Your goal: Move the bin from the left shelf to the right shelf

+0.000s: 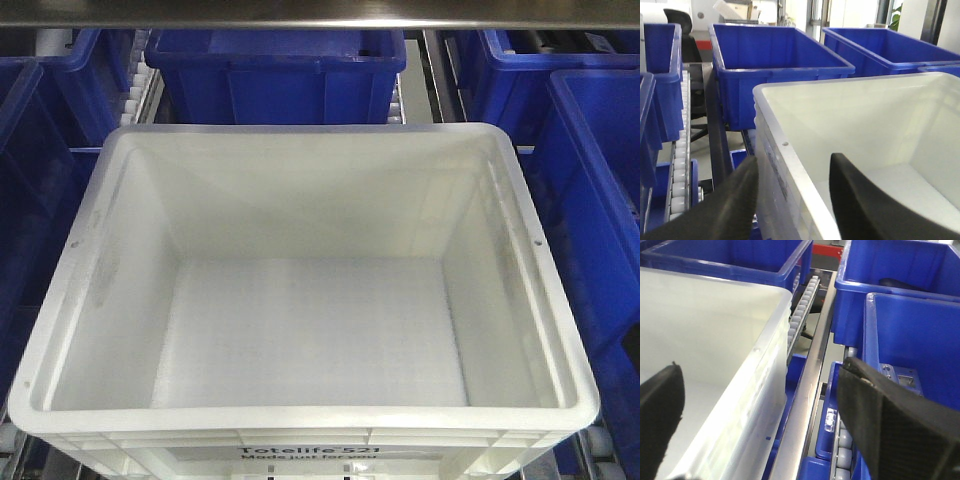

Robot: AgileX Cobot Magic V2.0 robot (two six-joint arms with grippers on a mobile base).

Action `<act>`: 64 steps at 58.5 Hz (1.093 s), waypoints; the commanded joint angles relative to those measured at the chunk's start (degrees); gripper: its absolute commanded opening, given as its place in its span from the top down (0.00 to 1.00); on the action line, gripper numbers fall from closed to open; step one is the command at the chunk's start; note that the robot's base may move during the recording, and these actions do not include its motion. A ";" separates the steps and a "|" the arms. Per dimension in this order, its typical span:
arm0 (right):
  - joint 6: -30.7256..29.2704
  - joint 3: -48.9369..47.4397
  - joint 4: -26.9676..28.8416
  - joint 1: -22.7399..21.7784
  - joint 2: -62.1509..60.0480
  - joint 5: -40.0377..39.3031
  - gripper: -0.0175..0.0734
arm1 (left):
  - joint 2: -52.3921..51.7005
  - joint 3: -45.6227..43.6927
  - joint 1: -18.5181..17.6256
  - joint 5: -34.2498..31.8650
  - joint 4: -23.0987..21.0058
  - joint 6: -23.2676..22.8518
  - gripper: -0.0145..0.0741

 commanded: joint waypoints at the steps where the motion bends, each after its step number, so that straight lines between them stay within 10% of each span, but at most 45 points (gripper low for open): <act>1: -0.82 -1.46 -0.96 0.16 -0.62 -2.09 0.17 | 0.41 -1.44 -0.26 -3.13 -0.15 0.02 0.48; 51: 4.98 -1.46 -2.28 0.16 -0.71 -2.98 0.18 | 0.47 -1.39 -0.26 -3.81 -0.20 -0.16 0.50; 64: 4.98 -1.46 -2.32 0.16 -0.71 -3.36 0.68 | 0.47 -1.39 -0.26 -3.81 -0.20 -0.16 0.80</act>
